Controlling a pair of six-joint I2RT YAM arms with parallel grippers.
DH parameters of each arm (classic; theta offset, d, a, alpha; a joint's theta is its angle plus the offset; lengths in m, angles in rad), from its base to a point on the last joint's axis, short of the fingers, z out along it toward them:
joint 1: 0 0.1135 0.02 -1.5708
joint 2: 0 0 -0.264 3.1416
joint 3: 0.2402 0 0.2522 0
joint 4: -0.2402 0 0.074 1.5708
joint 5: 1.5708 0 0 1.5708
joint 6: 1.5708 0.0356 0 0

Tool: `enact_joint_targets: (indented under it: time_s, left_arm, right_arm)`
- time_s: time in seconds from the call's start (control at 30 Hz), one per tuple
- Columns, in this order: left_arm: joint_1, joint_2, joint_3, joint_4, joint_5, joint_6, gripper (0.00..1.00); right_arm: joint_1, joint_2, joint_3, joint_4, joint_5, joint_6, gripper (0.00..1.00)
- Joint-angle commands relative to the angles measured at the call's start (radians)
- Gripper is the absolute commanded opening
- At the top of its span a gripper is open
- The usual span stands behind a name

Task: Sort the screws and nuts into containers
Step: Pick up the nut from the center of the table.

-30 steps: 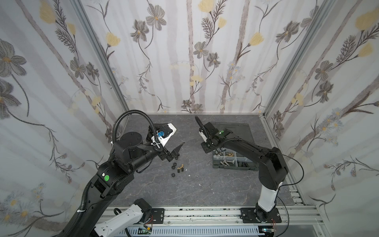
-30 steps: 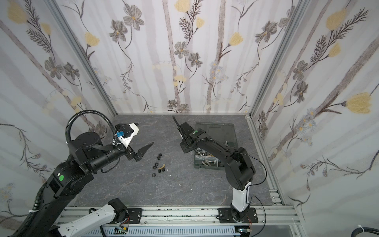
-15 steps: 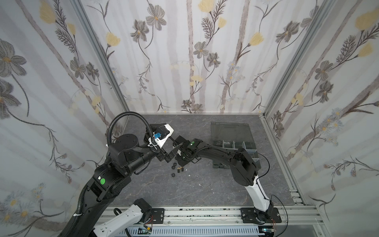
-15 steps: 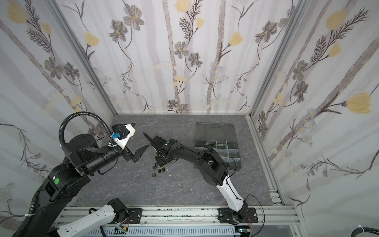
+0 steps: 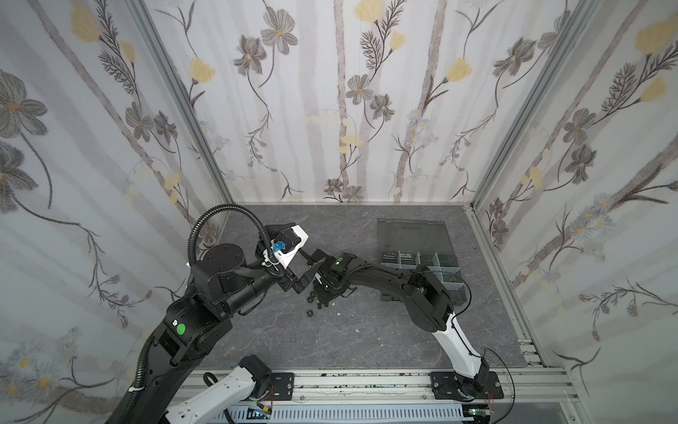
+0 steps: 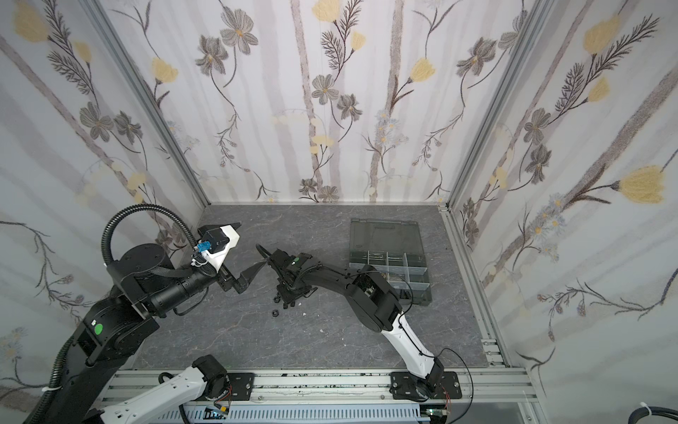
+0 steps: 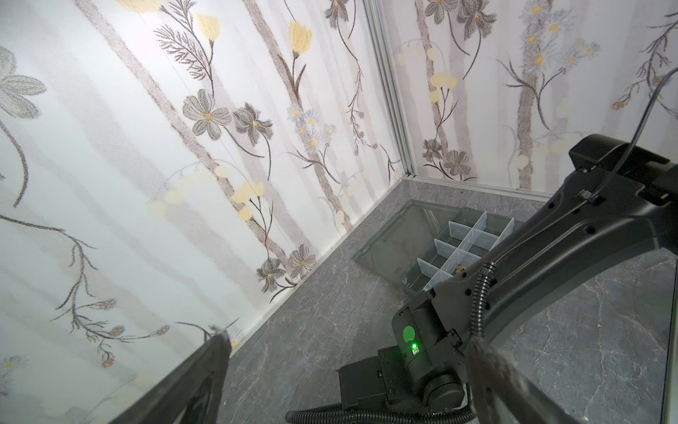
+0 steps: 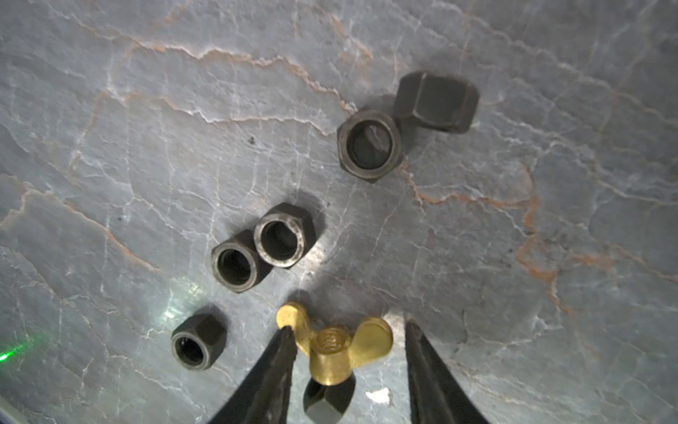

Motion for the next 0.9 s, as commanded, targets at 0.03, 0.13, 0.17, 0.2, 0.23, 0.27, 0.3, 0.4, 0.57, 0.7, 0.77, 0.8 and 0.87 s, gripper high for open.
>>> enact_joint_targets:
  time_s: [0.03,0.13,0.17,0.2,0.23,0.27,0.3,0.4,0.57,0.7,0.77,0.8,0.87]
  left_arm:
    - [0.0,-0.003,0.0,0.014,-0.002,0.006,1.0]
    - [0.001,-0.002,-0.001,0.014,-0.002,0.007,1.0]
    - [0.001,-0.002,-0.001,0.015,-0.004,0.007,1.0]
    - [0.001,-0.002,-0.002,0.015,-0.003,0.007,1.0]
    - [0.0,-0.002,-0.002,0.016,-0.004,0.007,1.0]
    - [0.001,-0.002,-0.002,0.017,-0.005,0.007,1.0]
    - [0.001,-0.004,-0.002,0.016,-0.005,0.007,1.0]
    - [0.001,-0.003,-0.001,0.013,-0.006,0.006,1.0]
    - [0.0,-0.003,-0.002,0.016,-0.009,0.009,1.0]
    - [0.0,0.0,-0.004,0.018,-0.01,0.01,1.0]
    - [0.001,-0.001,-0.004,0.017,-0.01,0.009,1.0]
    - [0.001,-0.001,-0.004,0.017,-0.01,0.009,1.0]
    - [0.001,-0.001,-0.002,0.018,-0.01,0.009,1.0]
  right_arm:
    - [0.001,0.01,0.008,-0.012,0.0,0.015,0.49]
    - [0.001,0.014,0.008,-0.01,-0.003,0.015,0.45]
    - [0.001,0.014,0.008,-0.01,-0.005,0.016,0.43]
    - [0.001,0.017,0.008,-0.008,-0.006,0.014,0.41]
    - [0.002,0.02,0.008,-0.009,-0.007,0.015,0.4]
    - [0.003,0.022,0.007,-0.009,-0.006,0.015,0.38]
    - [0.003,0.024,0.008,-0.008,-0.006,0.013,0.36]
    - [0.003,0.028,0.009,-0.009,-0.004,0.011,0.28]
    - [0.001,0.017,0.0,-0.02,0.019,0.0,0.21]
    - [-0.008,-0.005,-0.018,-0.027,0.051,-0.012,0.17]
    - [-0.018,-0.023,-0.032,-0.027,0.065,-0.016,0.16]
    - [-0.023,-0.03,-0.037,-0.027,0.072,-0.017,0.15]
    - [-0.036,-0.048,-0.05,-0.022,0.082,-0.022,0.14]
